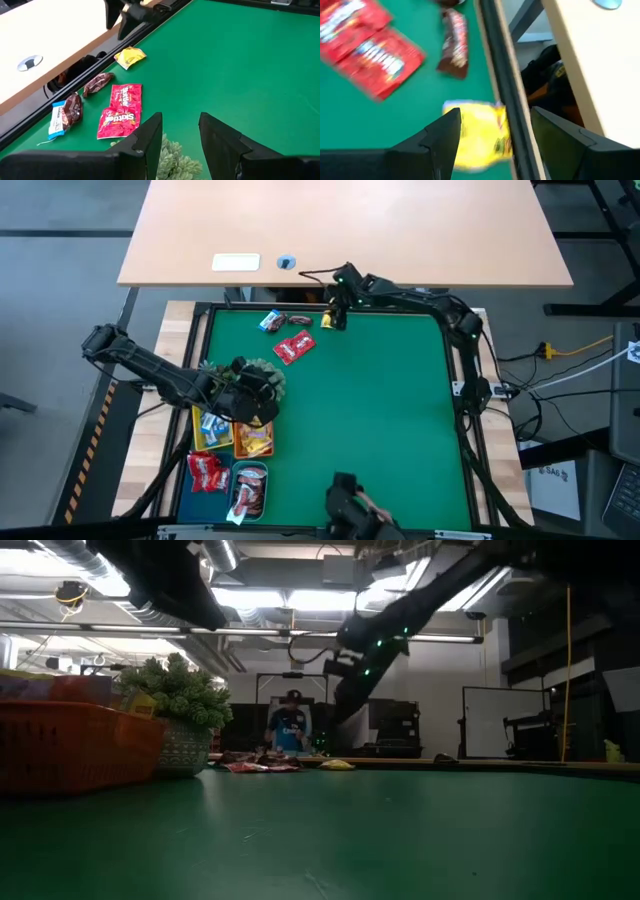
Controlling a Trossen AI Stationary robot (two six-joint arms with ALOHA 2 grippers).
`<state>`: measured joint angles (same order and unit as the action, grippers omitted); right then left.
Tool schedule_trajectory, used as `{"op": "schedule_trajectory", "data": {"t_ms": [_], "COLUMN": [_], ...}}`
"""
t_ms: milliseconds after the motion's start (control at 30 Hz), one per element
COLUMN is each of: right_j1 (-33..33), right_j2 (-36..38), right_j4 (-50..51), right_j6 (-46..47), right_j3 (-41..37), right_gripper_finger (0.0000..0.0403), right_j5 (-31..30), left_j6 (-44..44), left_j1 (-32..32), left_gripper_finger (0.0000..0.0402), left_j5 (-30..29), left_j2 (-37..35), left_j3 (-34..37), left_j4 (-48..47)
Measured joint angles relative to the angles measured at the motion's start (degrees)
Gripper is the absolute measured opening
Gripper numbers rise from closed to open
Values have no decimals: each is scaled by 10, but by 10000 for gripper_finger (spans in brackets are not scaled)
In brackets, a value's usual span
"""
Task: Sort candy
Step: Put the yellow candy into the orange basket
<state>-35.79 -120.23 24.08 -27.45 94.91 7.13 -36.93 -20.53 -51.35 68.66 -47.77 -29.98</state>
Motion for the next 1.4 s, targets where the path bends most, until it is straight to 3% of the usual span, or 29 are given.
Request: {"op": "schedule_trajectory", "data": {"t_ms": [133, 867, 1400], "right_j1": [-8, -21, -21], "right_j2": [-32, -97, -97], "right_j4": [-40, -4, 4], "right_j6": [31, 45, 40], "right_j3": [0, 1, 1], "right_gripper_finger": [241, 235, 48], "right_j5": [0, 30, 36], "left_j6": [0, 0, 0], "left_j1": [0, 0, 0], "left_gripper_finger": [124, 124, 124], "left_j5": [0, 7, 11], "left_j2": [0, 0, 0], "left_j3": [0, 0, 0], "left_j4": [0, 2, 2]}}
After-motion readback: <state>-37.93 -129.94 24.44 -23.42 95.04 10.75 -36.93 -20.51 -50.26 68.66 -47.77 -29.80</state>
